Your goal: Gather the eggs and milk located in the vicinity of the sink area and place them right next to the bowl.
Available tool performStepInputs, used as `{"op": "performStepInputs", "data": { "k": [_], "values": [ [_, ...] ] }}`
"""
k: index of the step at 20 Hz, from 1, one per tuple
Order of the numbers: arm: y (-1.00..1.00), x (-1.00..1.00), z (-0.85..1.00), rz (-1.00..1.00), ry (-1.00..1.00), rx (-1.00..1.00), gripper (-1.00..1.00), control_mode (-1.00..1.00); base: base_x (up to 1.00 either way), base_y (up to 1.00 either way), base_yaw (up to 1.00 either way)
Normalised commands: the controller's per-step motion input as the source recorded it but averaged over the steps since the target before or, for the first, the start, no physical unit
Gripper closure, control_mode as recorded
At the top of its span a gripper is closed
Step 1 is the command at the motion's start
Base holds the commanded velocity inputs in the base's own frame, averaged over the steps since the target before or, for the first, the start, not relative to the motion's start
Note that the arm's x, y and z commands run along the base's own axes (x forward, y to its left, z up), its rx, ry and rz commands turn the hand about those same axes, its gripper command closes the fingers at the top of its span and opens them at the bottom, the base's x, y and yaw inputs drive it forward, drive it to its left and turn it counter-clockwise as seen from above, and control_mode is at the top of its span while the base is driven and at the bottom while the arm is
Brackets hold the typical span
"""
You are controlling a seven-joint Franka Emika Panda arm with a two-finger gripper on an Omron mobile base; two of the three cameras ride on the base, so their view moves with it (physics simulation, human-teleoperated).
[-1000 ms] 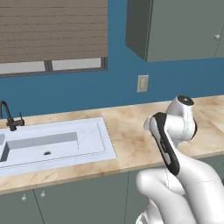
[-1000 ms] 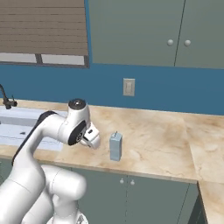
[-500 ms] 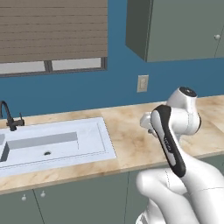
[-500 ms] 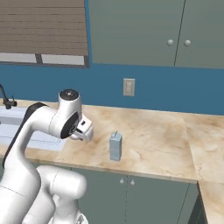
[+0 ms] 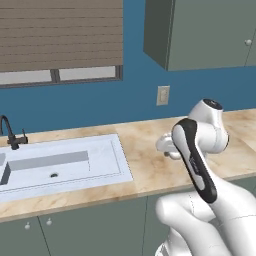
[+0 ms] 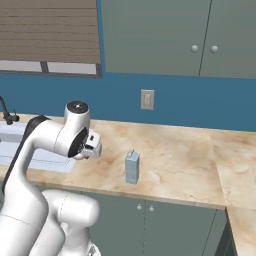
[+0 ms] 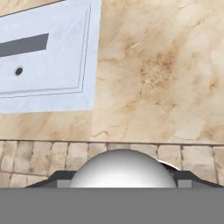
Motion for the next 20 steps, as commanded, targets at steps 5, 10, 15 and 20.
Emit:
{"op": "performStepInputs", "data": {
  "k": [5,10,15,20],
  "values": [
    [0.00,-0.13,0.00,0.07,-0.02,0.00,1.00,-1.00,0.00,0.00,0.00],
    [0.00,-0.12,0.00,0.00,-0.03,0.00,1.00,1.00,-0.08,0.03,0.00],
    [0.00,0.00,0.00,0.00,0.00,0.00,1.00,1.00,-0.04,0.41,0.00],
    [0.00,0.00,0.00,0.00,0.00,0.00,1.00,1.00,0.00,0.66,0.00]
  ]
}}
